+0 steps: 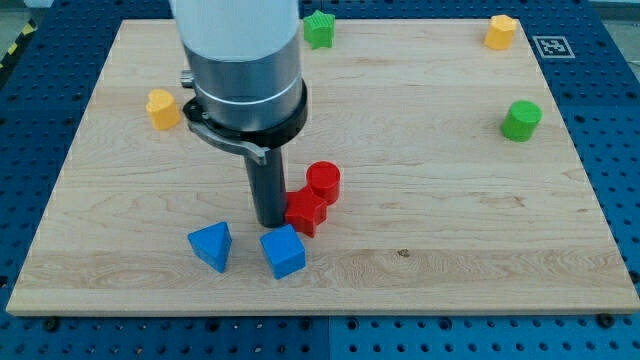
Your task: Move your arm towards the red star
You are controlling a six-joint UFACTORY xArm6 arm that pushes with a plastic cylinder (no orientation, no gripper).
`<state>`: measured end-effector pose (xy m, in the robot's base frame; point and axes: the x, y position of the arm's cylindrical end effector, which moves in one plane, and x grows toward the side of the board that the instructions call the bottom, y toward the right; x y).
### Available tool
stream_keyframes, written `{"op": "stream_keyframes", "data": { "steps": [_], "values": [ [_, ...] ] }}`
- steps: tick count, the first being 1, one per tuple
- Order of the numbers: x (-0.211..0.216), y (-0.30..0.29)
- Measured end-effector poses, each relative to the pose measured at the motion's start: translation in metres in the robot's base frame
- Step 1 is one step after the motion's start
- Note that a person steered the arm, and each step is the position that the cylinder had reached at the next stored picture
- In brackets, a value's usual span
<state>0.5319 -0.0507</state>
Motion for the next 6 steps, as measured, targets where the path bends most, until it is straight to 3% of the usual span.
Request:
{"op": "stream_keyframes", "data": {
  "steps": [3, 5, 6],
  "values": [
    [0.000, 0.075],
    [0.000, 0.203],
    [0.000, 0.188]
  ]
}}
